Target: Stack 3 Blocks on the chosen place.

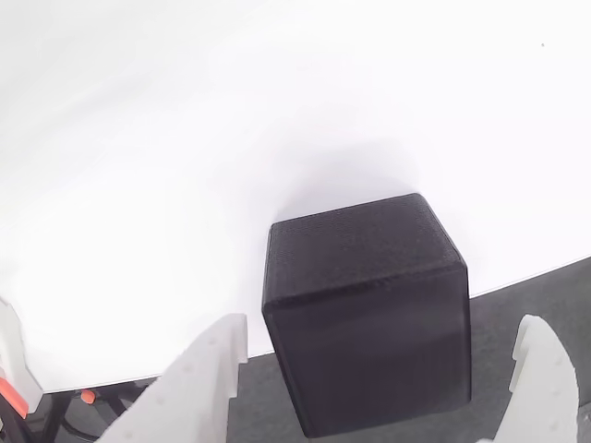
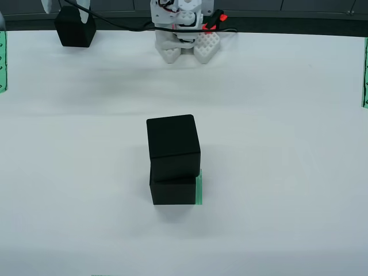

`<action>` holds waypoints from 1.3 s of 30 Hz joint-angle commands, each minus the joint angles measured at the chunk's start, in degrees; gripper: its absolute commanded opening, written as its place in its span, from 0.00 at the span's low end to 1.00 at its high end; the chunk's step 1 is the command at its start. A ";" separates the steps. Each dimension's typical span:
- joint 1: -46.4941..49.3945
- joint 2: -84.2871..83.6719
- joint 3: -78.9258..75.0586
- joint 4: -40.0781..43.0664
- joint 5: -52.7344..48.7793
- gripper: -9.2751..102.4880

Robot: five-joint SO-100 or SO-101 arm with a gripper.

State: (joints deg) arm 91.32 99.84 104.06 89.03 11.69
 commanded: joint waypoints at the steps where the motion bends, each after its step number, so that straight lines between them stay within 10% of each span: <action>1: 0.70 0.53 -1.58 0.88 0.35 0.40; 39: 3.78 4.13 0.53 -4.39 -0.18 0.40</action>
State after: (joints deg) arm 94.57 101.78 104.94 85.43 11.51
